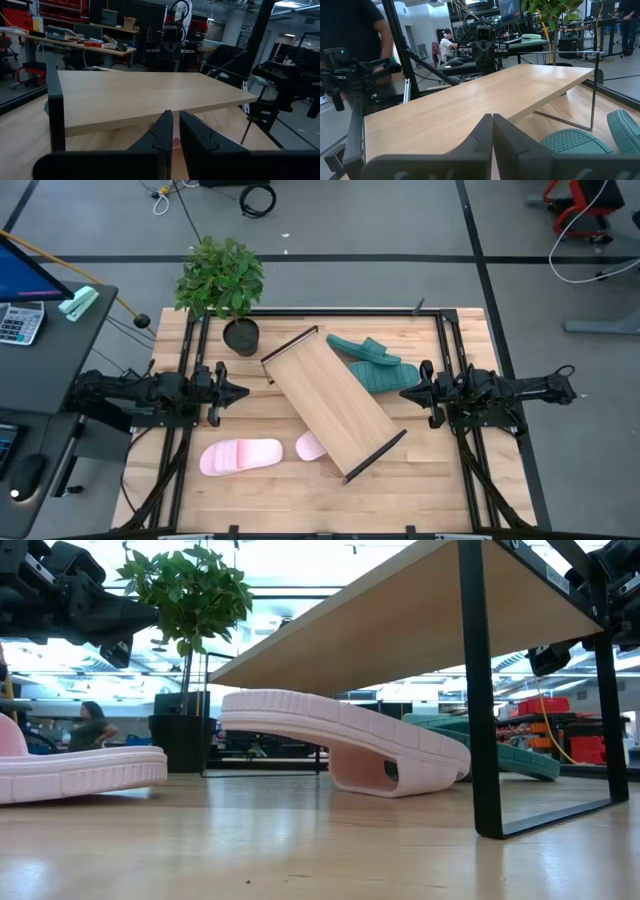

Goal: Pick and place slides into the shelf

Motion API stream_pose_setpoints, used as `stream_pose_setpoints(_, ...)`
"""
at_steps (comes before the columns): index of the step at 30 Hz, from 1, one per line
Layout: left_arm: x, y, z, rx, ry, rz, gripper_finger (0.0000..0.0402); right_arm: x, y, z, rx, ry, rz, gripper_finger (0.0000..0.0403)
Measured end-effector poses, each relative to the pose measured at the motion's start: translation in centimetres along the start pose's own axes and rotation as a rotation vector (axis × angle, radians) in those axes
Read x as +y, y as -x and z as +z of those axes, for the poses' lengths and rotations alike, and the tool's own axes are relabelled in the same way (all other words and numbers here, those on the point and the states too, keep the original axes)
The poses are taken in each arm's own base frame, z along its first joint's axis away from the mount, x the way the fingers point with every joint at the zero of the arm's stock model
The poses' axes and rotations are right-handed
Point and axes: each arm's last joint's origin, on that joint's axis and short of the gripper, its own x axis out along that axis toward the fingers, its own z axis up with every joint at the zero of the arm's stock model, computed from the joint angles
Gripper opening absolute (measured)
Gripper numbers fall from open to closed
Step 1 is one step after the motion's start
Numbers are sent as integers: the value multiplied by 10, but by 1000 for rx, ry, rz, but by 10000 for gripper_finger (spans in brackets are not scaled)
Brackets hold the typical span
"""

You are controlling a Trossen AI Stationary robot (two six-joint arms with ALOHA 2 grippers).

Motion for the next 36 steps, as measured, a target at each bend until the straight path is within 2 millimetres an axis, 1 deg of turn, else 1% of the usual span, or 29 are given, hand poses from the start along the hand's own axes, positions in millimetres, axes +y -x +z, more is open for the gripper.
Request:
stream_pose_setpoints(7, 0, 0, 0, 0, 0, 0, 28, 0, 0, 0, 0, 0, 0, 18)
stream_pose_setpoints(17, 0, 0, 0, 0, 0, 0, 40, 0, 0, 0, 0, 0, 0, 18)
stream_pose_setpoints(28, 0, 0, 0, 0, 0, 0, 28, 0, 0, 0, 0, 0, 0, 18)
stream_pose_setpoints(36, 0, 0, 0, 0, 0, 0, 39, 0, 0, 0, 0, 0, 0, 18)
